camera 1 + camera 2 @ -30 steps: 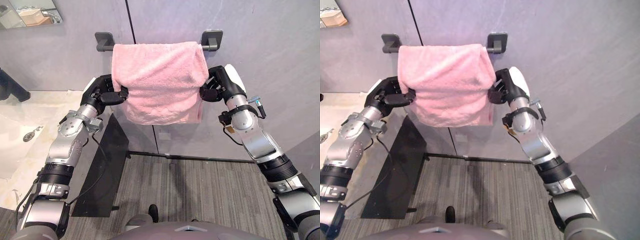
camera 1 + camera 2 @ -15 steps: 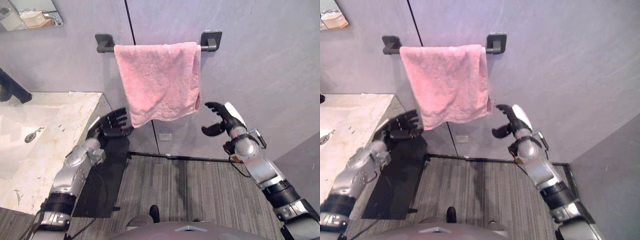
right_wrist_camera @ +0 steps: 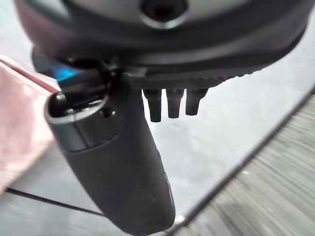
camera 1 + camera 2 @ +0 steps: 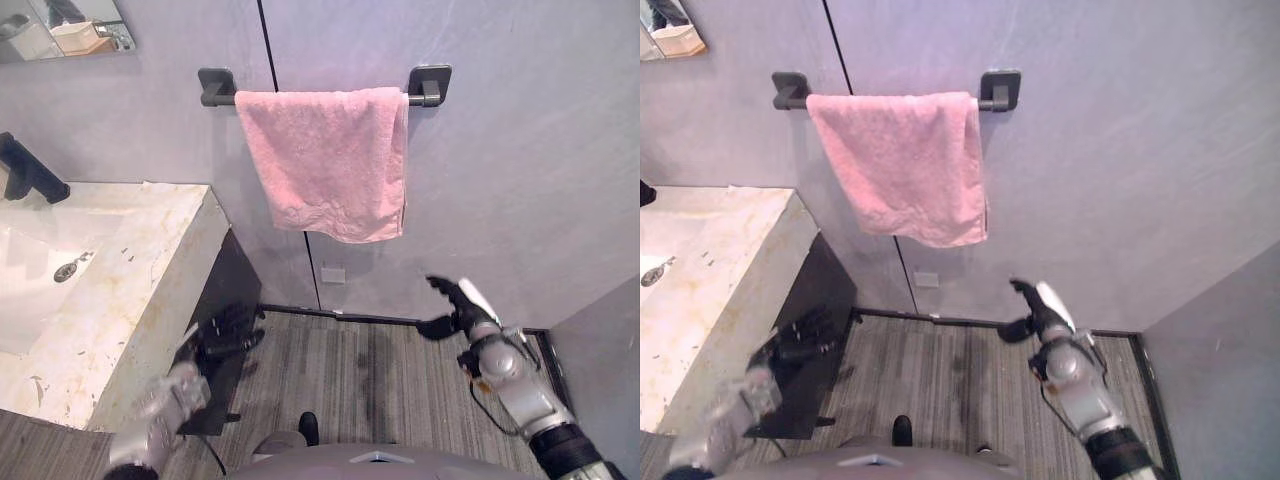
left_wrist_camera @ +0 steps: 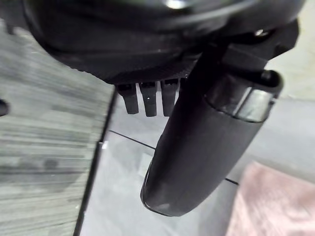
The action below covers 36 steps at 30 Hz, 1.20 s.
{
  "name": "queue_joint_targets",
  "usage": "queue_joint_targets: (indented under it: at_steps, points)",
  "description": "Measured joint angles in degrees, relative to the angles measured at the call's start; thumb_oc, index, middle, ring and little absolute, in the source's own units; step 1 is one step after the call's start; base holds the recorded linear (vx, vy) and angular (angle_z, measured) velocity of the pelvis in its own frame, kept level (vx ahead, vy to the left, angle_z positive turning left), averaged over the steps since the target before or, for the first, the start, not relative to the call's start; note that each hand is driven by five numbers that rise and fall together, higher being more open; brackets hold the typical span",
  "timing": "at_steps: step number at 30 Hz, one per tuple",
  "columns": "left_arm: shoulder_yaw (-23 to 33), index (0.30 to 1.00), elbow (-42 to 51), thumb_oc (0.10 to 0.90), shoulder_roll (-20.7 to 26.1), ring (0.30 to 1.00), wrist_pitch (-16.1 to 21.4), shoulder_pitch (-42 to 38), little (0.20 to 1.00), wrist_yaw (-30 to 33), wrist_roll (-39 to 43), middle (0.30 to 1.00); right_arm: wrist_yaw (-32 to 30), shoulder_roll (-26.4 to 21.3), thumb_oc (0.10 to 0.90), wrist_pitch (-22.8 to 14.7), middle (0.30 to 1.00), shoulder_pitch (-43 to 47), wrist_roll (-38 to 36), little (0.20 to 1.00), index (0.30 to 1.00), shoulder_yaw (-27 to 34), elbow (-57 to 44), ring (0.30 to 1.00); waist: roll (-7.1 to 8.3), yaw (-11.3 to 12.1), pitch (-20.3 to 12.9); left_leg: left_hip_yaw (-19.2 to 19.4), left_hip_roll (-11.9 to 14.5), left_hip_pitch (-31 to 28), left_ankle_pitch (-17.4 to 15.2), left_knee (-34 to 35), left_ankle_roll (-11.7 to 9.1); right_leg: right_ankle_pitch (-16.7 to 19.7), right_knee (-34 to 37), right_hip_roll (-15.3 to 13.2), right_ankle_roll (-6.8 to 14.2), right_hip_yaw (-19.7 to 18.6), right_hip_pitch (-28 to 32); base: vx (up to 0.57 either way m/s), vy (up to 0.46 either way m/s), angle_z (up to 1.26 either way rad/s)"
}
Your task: Organize the bathroom.
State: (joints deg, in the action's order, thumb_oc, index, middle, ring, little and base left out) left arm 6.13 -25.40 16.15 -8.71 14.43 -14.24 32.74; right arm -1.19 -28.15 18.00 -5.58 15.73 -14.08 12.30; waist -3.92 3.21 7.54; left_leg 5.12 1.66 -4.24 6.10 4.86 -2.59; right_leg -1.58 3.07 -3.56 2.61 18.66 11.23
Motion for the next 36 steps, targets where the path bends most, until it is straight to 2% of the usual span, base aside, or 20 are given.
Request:
queue_joint_targets:
  at_steps: [6, 12, 13, 17, 20, 21, 22, 23, 24, 25, 26, 27, 28, 29, 30, 31, 32, 33, 34, 36]
  points:
    - [1.9, 0.900, -23.3, 0.800, -3.1, 0.900, -1.7, 4.2, 0.900, 5.1, 0.3, 0.900, 2.1, 4.6, 0.800, 0.6, 0.900, -3.6, 4.6, 0.900, 0.900, -2.7, 22.8, 0.900, 1.65, 2.3, 0.0, -1.8, 0.7, 1.7, 1.2, -0.1, -1.2, -0.2, 0.7, 1.0, 0.1, 1.9, -0.6, -0.14, -0.087, 0.14]
    - [3.3, 0.900, -29.8, 0.800, -4.5, 0.900, -1.2, 3.7, 0.900, 8.1, 0.3, 0.900, 2.3, 5.6, 0.800, -0.3, 0.900, -1.7, 6.5, 0.900, 0.900, -6.1, 31.5, 0.900, 0.70, 5.7, 0.9, -3.3, 2.1, 5.0, 2.1, -0.3, -4.5, 0.1, 0.2, 2.3, -1.6, 3.9, -3.0, -0.14, -0.070, 0.21]
    - [3.1, 0.900, -31.7, 0.800, -4.5, 0.900, -0.7, 2.5, 0.900, 8.0, -0.1, 0.900, 1.9, 5.9, 0.800, -1.5, 0.900, 0.1, 7.3, 0.900, 0.900, -7.0, 33.9, 0.900, 0.27, 6.1, 2.0, -0.5, 3.0, 6.4, -0.9, -1.7, -4.5, 0.1, -1.0, 2.1, -2.2, 5.4, -3.3, -0.16, -0.069, 0.53]
    - [2.8, 0.900, -33.1, 0.800, -4.2, 0.900, 1.3, 0.5, 0.900, 7.8, -0.2, 0.900, 0.5, 6.2, 0.800, -3.3, 0.900, 2.9, 8.7, 0.900, 0.900, -9.5, 35.0, 0.900, 0.66, 7.7, 3.3, 2.1, 3.6, 8.9, -4.1, -3.1, -5.6, -1.1, -4.0, 1.3, -3.4, 7.7, -6.0, -0.10, -0.065, 0.38]
    - [2.7, 0.900, -35.4, 0.800, -4.1, 0.900, 1.4, -1.8, 0.900, 7.8, -0.3, 0.900, -0.6, 6.5, 0.800, -4.4, 0.900, 4.2, 8.8, 0.900, 0.900, -11.3, 35.5, 0.900, 2.10, 7.7, 4.4, 6.3, 3.9, 10.0, -5.8, -9.8, -3.1, -0.6, -5.0, -0.5, -4.9, 11.0, -5.2, -0.11, -0.121, 0.52]
    - [2.7, 0.900, -36.9, 0.800, -4.0, 0.900, 1.4, -3.1, 0.900, 7.7, -1.1, 0.900, -1.7, 6.8, 0.800, -5.0, 0.900, 3.9, 8.7, 0.900, 0.900, -12.0, 36.0, 0.900, 3.35, 7.0, 4.3, 14.4, 5.3, 9.6, -8.4, -19.7, -2.5, -1.2, -5.7, -2.9, -4.8, 14.8, -3.8, -0.20, -0.105, 0.95]
    - [2.9, 0.900, -36.7, 0.800, -3.1, 0.900, 1.6, -3.1, 0.900, 8.1, -2.1, 0.900, -1.8, 7.9, 0.800, -4.5, 0.900, 3.4, 8.6, 0.900, 0.900, -12.5, 36.6, 0.900, 5.85, 6.6, 3.4, 18.4, 5.8, 8.8, -9.1, -25.9, -3.8, -0.8, -5.7, -5.5, -4.3, 17.4, -3.4, -0.20, -0.105, 0.95]
    - [2.9, 0.900, -36.7, 0.800, -3.1, 0.900, 1.6, -3.1, 0.900, 8.1, -2.1, 0.900, -1.8, 7.9, 0.800, -4.5, 0.900, 3.4, 8.6, 0.900, 0.900, -12.5, 36.6, 0.900, 5.85, 6.6, 3.4, 18.4, 5.8, 8.8, -9.1, -25.9, -3.8, -0.8, -5.7, -5.5, -4.3, 17.4, -3.4, -0.15, -0.101, 0.85]
    - [3.0, 0.900, -35.8, 0.800, -0.8, 0.900, 1.5, -2.9, 0.900, 7.8, -2.2, 0.900, -2.7, 8.0, 0.800, -4.3, 0.900, 3.6, 8.4, 0.900, 0.900, -13.6, 36.6, 0.900, 7.76, 5.8, 3.1, 19.8, 7.1, 8.1, -9.2, -35.8, -4.6, -0.2, -6.9, -9.1, -3.5, 19.7, -3.8, -0.04, -0.039, 0.38]
    - [3.0, 0.900, -35.8, 0.800, -0.8, 0.900, 1.5, -2.9, 0.900, 7.8, -2.2, 0.900, -2.7, 8.0, 0.800, -4.3, 0.900, 3.6, 8.4, 0.900, 0.900, -13.6, 36.6, 0.900, 7.76, 5.8, 3.1, 19.8, 7.1, 8.1, -9.2, -35.8, -4.6, -0.2, -6.9, -9.1, -3.5, 19.7, -3.8, -0.12, -0.082, 0.82]
    - [3.1, 0.900, -35.5, 0.800, -0.6, 0.900, 1.5, -2.9, 0.900, 8.0, -3.0, 0.900, -3.5, 5.9, 0.800, -3.8, 0.900, 3.6, 8.4, 0.900, 0.900, -13.9, 36.6, 0.900, 8.51, 5.8, 3.7, 18.5, 6.5, 5.4, -3.5, -43.0, -3.6, -2.0, -17.0, -16.8, -5.8, 20.8, -7.2, -0.18, -0.081, 1.06]
    - [2.9, 0.900, -35.2, 0.800, -0.6, 0.900, 1.3, -4.5, 0.900, 8.0, -3.6, 0.900, -4.4, 4.0, 0.800, -3.5, 0.900, 4.3, 8.3, 0.900, 0.900, -13.0, 37.5, 0.900, 6.28, 3.6, 4.3, 15.6, 4.3, 5.6, 2.2, -38.5, -5.1, -8.8, -31.5, -18.2, -4.0, 20.4, -15.6, -0.18, -0.081, 1.14]
    - [3.0, 0.900, -34.0, 0.800, 1.1, 0.900, 1.5, -5.2, 0.900, 7.9, -3.7, 0.900, -4.2, 5.7, 0.800, -3.0, 0.900, 6.6, 8.0, 0.900, 0.900, -13.5, 38.5, 0.900, 7.03, 3.9, 2.9, 15.8, 4.2, 4.8, 1.8, -29.5, -6.7, -9.4, -27.7, -9.8, -8.6, 18.8, -21.3, -0.27, -0.049, 1.04]
    - [2.8, 0.900, -33.6, 0.800, 3.1, 0.900, 1.6, -5.4, 0.900, 7.4, -3.7, 0.900, -4.3, 7.6, 0.800, -3.0, 0.900, 7.5, 7.9, 0.900, 0.900, -13.3, 39.0, 0.900, 8.15, 1.8, 1.8, 16.7, 3.5, 6.2, -3.0, -33.9, -10.3, -7.8, -18.0, -3.1, -14.5, 16.6, -23.6, -0.19, -0.005, 0.97]
    - [2.8, 0.900, -34.1, 0.800, 5.2, 0.900, 1.5, -6.7, 0.900, 7.2, -3.8, 0.900, -4.5, 8.2, 0.800, -3.1, 0.900, 7.2, 7.3, 0.900, 0.900, -11.9, 38.3, 0.900, 9.90, 0.3, 1.8, 18.2, 1.8, 4.1, -3.7, -42.7, -11.7, -3.8, -11.1, -0.7, -19.4, 18.7, -22.5, -0.23, 0.002, 1.32]
    - [2.6, 0.900, -35.0, 0.800, 5.8, 0.900, 1.4, -7.0, 0.900, 6.5, -3.7, 0.900, -5.1, 7.7, 0.800, -3.0, 0.900, 4.7, 6.2, 0.900, 0.900, -11.2, 38.0, 0.900, 11.18, 0.2, 0.3, 19.9, -0.4, -0.9, -6.9, -46.7, -11.5, -2.5, -8.2, -1.1, -19.4, 18.6, -20.4, -0.20, 0.059, 1.24]
    - [0.3, 0.900, -36.9, 0.800, 2.4, 0.900, 2.7, -7.9, 0.900, 7.3, -3.6, 0.900, -5.3, 6.0, 0.800, -3.0, 0.900, 4.4, 5.7, 0.900, 0.900, -10.7, 39.8, 0.900, 5.34, 0.1, -1.0, 18.4, 1.9, -5.3, -8.2, -45.9, -12.4, -0.2, -8.7, 2.3, -18.4, 20.1, -19.8, -0.24, 0.088, 0.87]
    - [-1.9, 0.900, -35.1, 0.800, 0.6, 0.900, 2.8, -7.4, 0.900, 6.4, -3.6, 0.900, -5.8, 4.9, 0.800, -1.2, 0.900, 4.2, 5.6, 0.900, 0.900, -10.8, 40.6, 0.900, 1.04, -0.3, -3.6, 16.8, 2.0, -7.7, -9.3, -41.2, -12.2, -1.3, -9.9, 3.6, -17.7, 17.7, -21.7, -0.31, 0.121, 0.99]
    - [-5.9, 0.900, -35.1, 0.800, -0.7, 0.900, 2.4, -11.8, 0.900, 4.8, -3.6, 0.900, -7.2, 5.0, 0.800, -1.3, 0.900, 5.0, 5.0, 0.900, 0.900, -10.7, 42.0, 0.900, -0.92, -0.3, -4.8, 19.0, 0.6, -9.4, -14.9, -31.7, -9.5, 1.2, -10.2, 2.2, -15.9, 21.7, -23.7, -0.21, 0.095, 1.22]
    - [-5.8, 0.900, -33.4, 0.800, -2.9, 0.900, 2.3, -14.5, 0.900, 3.9, -3.7, 0.900, -7.3, 5.5, 0.800, -1.8, 0.900, 4.9, 3.0, 0.900, 0.900, -10.4, 42.0, 0.900, -1.86, -2.0, -5.4, 20.1, -0.8, -13.2, -17.1, -18.8, -8.5, 2.7, -10.3, 0.6, -14.5, 26.1, -24.2, -0.15, 0.063, 1.35]
